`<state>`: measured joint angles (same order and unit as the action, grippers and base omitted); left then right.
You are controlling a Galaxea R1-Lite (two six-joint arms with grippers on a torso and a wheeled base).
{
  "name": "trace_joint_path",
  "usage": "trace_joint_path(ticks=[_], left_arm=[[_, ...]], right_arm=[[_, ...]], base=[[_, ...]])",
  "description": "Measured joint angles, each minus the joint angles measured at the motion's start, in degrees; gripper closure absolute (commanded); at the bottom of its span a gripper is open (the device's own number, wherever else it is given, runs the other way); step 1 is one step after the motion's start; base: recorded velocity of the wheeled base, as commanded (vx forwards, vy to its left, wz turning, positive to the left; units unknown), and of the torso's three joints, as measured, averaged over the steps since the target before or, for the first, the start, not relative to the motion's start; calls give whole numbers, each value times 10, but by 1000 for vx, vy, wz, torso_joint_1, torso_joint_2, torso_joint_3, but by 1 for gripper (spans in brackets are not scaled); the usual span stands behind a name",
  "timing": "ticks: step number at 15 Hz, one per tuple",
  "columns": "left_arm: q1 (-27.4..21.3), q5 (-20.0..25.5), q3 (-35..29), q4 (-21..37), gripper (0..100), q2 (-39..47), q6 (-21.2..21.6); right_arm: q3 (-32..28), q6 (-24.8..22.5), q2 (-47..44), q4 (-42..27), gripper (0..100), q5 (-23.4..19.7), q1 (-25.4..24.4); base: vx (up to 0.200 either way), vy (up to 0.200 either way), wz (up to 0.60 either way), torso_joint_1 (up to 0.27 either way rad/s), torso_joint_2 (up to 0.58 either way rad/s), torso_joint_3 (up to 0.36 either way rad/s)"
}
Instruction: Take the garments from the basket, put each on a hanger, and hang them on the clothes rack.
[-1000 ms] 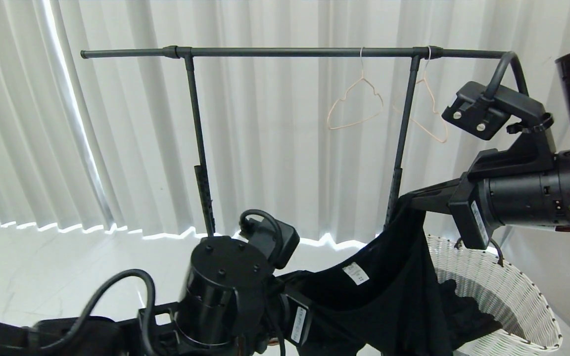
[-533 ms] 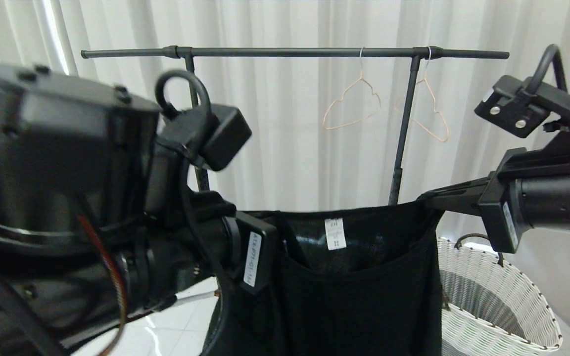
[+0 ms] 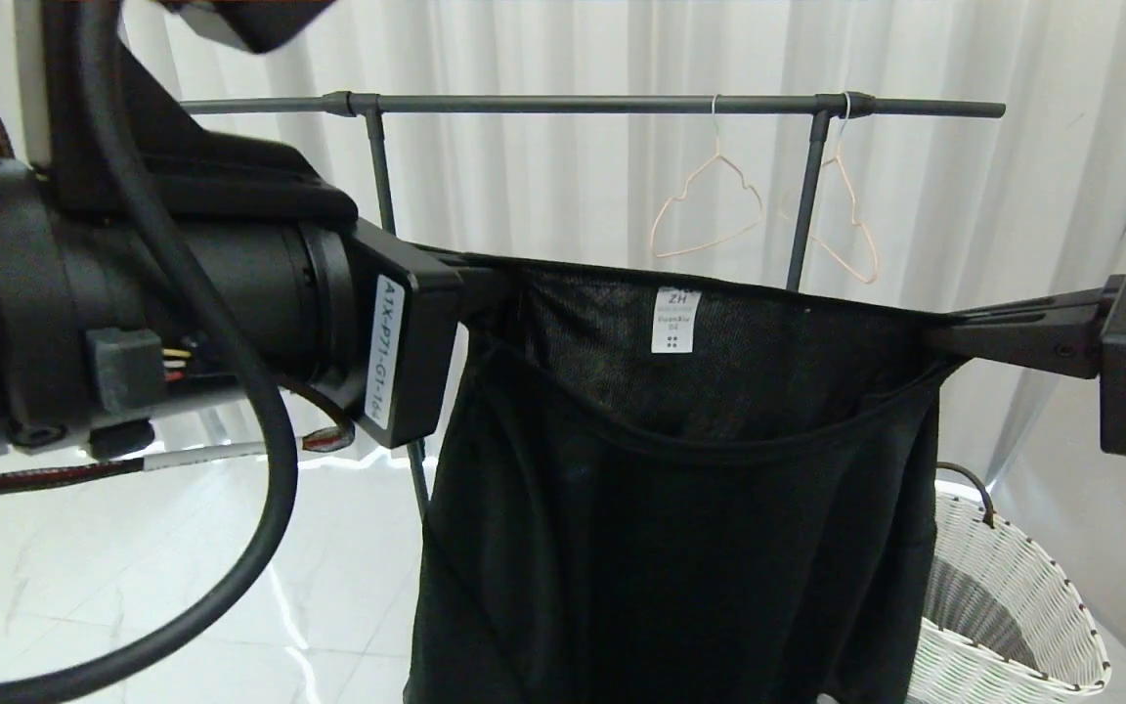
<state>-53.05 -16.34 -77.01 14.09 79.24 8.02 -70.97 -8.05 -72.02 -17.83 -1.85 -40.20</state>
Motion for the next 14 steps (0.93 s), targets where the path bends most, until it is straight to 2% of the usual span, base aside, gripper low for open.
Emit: trace_joint_path(ticks=[6, 8, 14], left_arm=[[-5, -2, -78, -1, 100, 22, 11], [-5, -2, -84, -1, 100, 28, 34], [-5, -2, -85, -16, 100, 33, 36]], right_arm=[[-34, -1, 4, 38, 100, -4, 16], [-51, -2, 2, 36, 100, -5, 17], [-63, -2, 16, -9, 100, -5, 18]], base=[[0, 0, 0, 0, 0, 0], [0, 0, 0, 0, 0, 0], [0, 0, 0, 0, 0, 0]])
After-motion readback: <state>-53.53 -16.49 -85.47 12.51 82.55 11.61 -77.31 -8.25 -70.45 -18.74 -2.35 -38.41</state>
